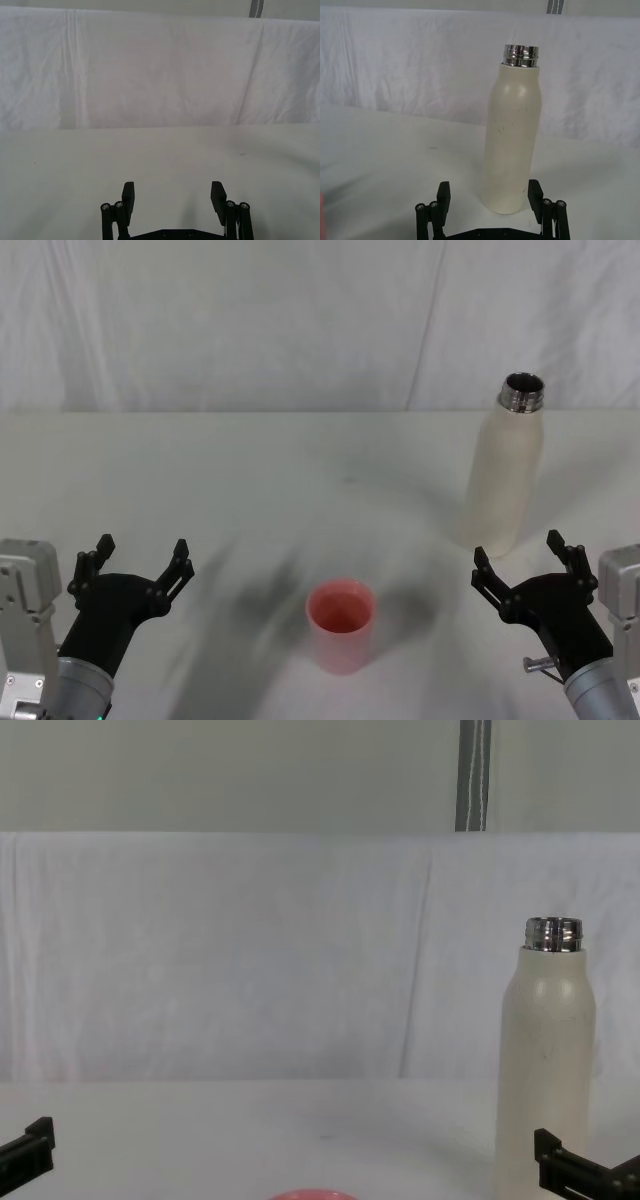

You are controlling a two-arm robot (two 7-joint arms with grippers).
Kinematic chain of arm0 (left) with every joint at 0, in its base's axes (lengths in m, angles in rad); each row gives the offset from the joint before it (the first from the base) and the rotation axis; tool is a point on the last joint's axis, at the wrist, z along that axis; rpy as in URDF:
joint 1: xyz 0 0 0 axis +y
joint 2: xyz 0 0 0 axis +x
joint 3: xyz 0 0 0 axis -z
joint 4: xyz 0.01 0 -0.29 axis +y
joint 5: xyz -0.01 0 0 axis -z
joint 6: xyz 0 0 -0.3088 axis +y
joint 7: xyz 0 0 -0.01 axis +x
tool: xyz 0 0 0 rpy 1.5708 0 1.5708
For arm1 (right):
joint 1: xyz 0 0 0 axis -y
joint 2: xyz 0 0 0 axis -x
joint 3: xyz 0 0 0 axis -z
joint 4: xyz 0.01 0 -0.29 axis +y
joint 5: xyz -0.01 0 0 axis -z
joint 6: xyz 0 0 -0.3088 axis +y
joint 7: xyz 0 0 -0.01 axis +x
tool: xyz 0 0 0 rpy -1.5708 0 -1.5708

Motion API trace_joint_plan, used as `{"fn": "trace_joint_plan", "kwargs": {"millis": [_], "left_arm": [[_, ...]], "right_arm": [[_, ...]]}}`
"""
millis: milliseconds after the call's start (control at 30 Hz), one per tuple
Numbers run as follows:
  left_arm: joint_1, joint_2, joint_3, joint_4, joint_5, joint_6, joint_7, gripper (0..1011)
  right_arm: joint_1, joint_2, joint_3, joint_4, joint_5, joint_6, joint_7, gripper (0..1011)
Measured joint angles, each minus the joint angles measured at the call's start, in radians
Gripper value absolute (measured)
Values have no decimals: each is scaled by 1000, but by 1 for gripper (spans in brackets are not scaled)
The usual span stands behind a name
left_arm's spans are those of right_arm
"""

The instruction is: Grasp the thermos with one hand and pour water into the cup lid.

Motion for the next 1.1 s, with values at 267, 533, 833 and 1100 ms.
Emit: {"fn": "trace_joint_plan", "kwargs": {"millis": [267,533,833,1100], "left_arm": [[0,0,0,0,0,0,0,1001],[0,0,0,0,0,0,0,1001],[0,0,0,0,0,0,0,1001],[0,0,0,0,0,0,0,1001]], "right_arm": [[0,0,0,0,0,0,0,1000],[0,0,0,0,0,0,0,1000],[0,0,0,0,0,0,0,1000],[0,0,0,0,0,0,0,1000]]}}
